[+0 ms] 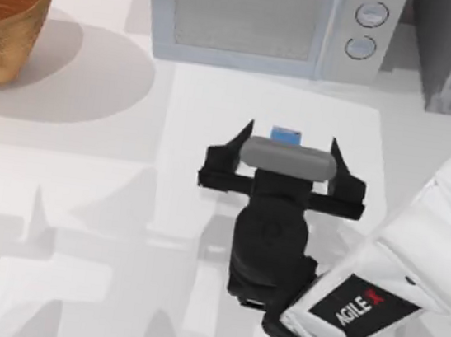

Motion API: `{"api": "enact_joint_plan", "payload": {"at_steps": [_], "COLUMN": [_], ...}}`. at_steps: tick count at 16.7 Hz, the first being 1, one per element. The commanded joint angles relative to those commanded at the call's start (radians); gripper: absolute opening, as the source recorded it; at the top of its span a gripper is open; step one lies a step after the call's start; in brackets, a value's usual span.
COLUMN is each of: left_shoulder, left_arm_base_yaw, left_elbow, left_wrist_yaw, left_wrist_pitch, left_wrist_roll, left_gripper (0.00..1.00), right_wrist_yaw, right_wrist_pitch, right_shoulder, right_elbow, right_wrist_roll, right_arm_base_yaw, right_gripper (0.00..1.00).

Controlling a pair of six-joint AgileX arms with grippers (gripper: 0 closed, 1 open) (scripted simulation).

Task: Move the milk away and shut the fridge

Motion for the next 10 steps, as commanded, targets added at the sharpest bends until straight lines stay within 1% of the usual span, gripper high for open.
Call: {"api": "enact_joint_plan", "payload": {"at_steps": [4,10], "left_shoulder": [0.000,0.000], "left_arm_base_yaw": [0.000,0.000], "left_elbow": [0.000,0.000], "left_wrist_yaw": [0.000,0.000], "left_wrist_pitch": [0.000,0.000], "left_wrist_roll": [0.000,0.000], "left_gripper": [1.00,1.00], "right_wrist_yaw": [0.016,0.017], "right_wrist_pitch": [0.069,0.078], "right_shoulder": [0.169,0.194], "right_elbow": [0.095,0.107], "right_wrist_roll": [0.002,0.003], "right_arm_base_yaw": [-0.005,0.001], "right_gripper": [1.00,1.00]}}
